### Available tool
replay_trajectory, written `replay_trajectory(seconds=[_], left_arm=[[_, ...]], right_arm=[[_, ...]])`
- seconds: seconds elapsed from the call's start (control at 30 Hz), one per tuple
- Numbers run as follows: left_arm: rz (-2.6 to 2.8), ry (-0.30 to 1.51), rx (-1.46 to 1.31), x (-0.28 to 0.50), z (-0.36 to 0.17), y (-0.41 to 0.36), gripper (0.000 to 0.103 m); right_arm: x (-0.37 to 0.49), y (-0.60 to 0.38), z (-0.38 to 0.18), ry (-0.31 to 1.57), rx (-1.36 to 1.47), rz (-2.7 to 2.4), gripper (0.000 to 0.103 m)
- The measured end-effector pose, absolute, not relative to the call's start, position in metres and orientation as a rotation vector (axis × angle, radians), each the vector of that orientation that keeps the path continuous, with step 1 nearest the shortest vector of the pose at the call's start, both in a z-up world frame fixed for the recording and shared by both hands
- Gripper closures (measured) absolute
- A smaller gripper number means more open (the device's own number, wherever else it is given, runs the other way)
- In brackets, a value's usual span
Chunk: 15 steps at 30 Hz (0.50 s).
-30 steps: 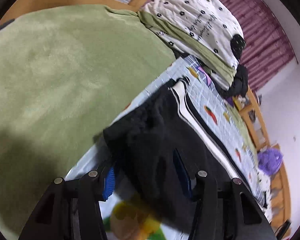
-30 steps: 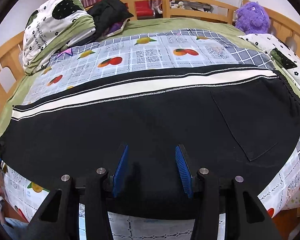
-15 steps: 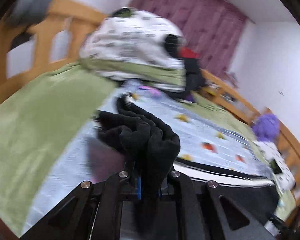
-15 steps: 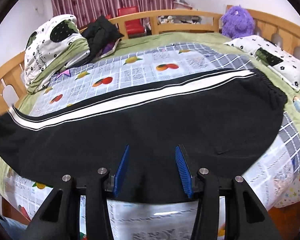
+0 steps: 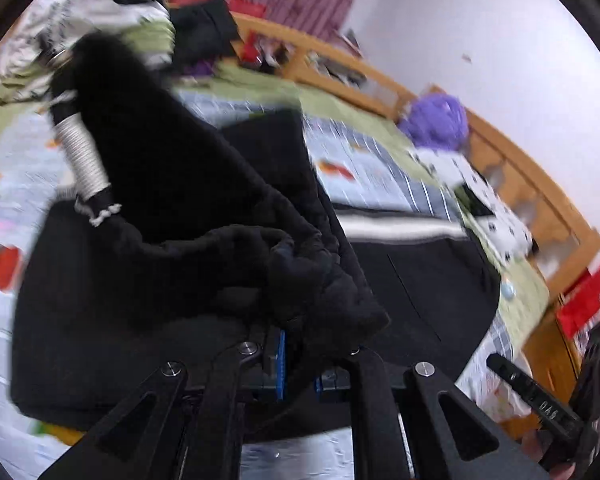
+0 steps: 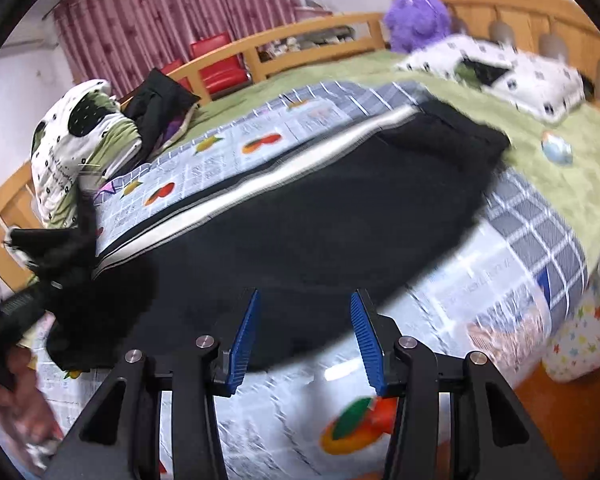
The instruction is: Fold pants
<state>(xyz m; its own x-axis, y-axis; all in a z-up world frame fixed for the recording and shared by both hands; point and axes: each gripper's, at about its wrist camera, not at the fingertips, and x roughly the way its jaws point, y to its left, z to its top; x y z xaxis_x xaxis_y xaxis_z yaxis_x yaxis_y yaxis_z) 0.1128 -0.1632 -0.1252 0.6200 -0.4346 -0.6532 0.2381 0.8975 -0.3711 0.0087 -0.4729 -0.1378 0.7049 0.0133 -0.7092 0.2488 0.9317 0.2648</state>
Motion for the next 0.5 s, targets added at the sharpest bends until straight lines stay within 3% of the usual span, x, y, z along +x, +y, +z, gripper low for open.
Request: replay_trajectory(seconds=[0.1, 0.2, 0.27, 0.37, 0.5], left_arm=[[-0.391, 0.920, -0.152, 0.104, -0.150, -0.190, 0.093], [-0.392, 0.947, -0.090, 0.095, -0.155, -0.194, 0.081], [-0.420, 0.933, -0.107, 0.087, -0.146, -0.183, 0.062], [-0.421, 0.898, -0.108, 0.075, -0.129, -0.160, 0.045], [-0.338, 0.859, -0.096, 0.067, -0.101, -0.116, 0.045]], right_arm=[[0.003, -0.483, -0.145, 0.795, 0.359, -0.142, 0.056], [0.003, -0.484, -0.149, 0.802, 0.354, -0.126, 0.056], [0.004, -0.481, -0.149, 0.808, 0.365, -0.098, 0.056], [0.011, -0.469, -0.146, 0.808, 0.374, -0.044, 0.056], [0.028, -0.435, -0.137, 0.805, 0.374, 0.052, 0.056]])
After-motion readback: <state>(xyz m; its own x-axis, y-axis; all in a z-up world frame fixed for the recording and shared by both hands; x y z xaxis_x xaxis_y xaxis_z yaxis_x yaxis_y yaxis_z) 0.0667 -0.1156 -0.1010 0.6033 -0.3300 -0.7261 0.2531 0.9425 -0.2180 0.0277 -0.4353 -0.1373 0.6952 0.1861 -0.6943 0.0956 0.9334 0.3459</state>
